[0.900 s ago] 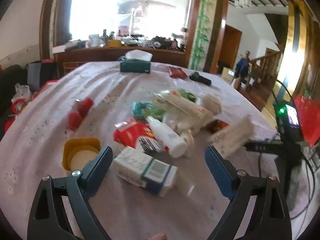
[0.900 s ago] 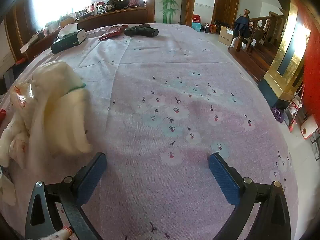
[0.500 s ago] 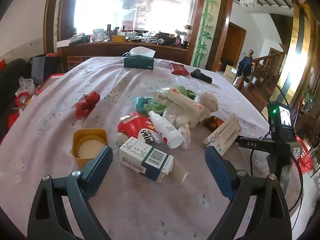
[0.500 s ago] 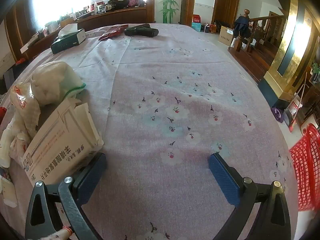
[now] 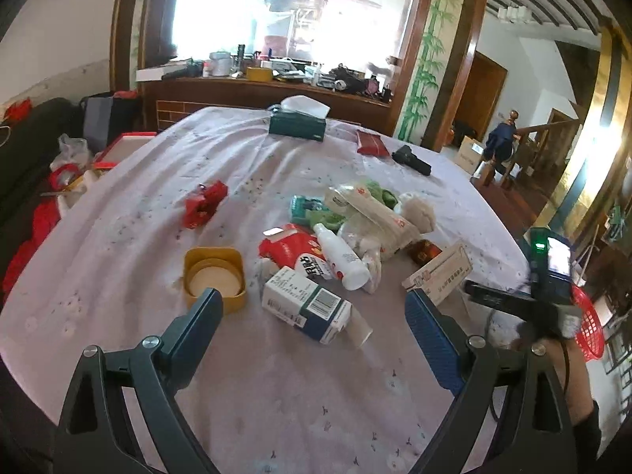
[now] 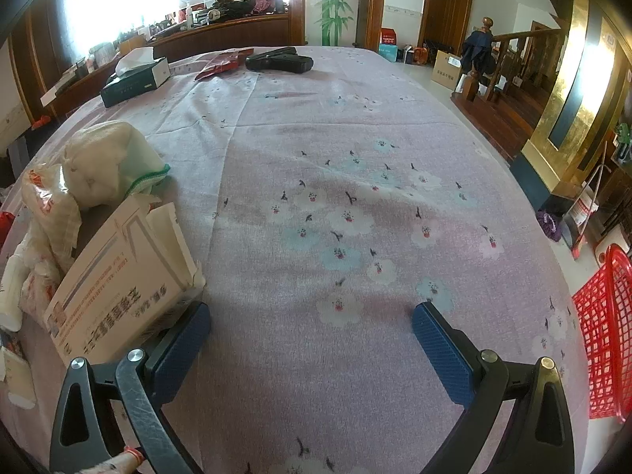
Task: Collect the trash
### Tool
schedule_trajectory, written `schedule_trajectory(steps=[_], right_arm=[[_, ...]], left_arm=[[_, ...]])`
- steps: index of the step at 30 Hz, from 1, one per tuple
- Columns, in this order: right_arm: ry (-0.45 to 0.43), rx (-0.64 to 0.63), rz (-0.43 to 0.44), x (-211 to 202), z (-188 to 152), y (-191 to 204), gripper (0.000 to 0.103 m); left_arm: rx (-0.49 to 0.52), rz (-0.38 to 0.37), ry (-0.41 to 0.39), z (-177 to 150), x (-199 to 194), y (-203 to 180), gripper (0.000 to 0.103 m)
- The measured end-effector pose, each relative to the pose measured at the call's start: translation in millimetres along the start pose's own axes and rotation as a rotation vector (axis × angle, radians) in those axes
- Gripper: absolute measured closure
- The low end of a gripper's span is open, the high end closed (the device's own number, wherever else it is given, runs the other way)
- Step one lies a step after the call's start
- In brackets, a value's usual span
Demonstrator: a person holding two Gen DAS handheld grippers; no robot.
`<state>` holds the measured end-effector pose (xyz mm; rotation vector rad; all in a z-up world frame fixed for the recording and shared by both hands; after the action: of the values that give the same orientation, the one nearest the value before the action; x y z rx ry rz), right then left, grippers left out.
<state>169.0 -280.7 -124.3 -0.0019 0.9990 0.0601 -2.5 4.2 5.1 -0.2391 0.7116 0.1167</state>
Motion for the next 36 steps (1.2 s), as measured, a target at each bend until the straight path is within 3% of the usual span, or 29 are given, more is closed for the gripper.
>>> schedule_trajectory(steps=[2, 9, 15, 22, 26, 36], right_arm=[[-0.058, 0.019, -0.001, -31.7, -4.9, -1.2, 0.010], [-0.333, 0.016, 0.068, -180.9, -42.6, 19.5, 0.007], [-0.441, -0.025, 0.017, -242.5, -81.9, 41.5, 0.006], [-0.422, -0.045, 0.069, -258.0, -115.0, 60.5, 0.006], [-0.426, -0.039, 0.031, -263.4, -121.8, 64.8, 0.006], [-0.453, -0.029, 0.087, -279.7, -128.6, 68.9, 0.006]], left_arm=[[0.004, 0.024, -0.008, -1.2, -7.8, 1.8, 0.011], [0.004, 0.060, -0.045, -1.8, -35.9, 6.6, 0.011], [0.011, 0.054, -0.066, -8.6, -54.9, 8.1, 0.011], [0.021, 0.036, -0.088, -19.9, -75.3, 9.4, 0.011], [0.035, 0.035, -0.098, -24.2, -82.0, 6.0, 0.011], [0.028, 0.014, -0.110, -27.5, -93.1, 0.3, 0.011]])
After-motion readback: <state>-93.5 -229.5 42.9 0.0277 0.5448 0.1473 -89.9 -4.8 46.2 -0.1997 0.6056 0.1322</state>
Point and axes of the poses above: each gripper's, at about its wrist camera, not at the fingertips, and x roughly the way its jaws point, y to its left, z to its top, the point moved 7 cm from there along x, roughly the way its jaws point, and after that the axes turned 2 degrees about y, right-handed, at the moved point
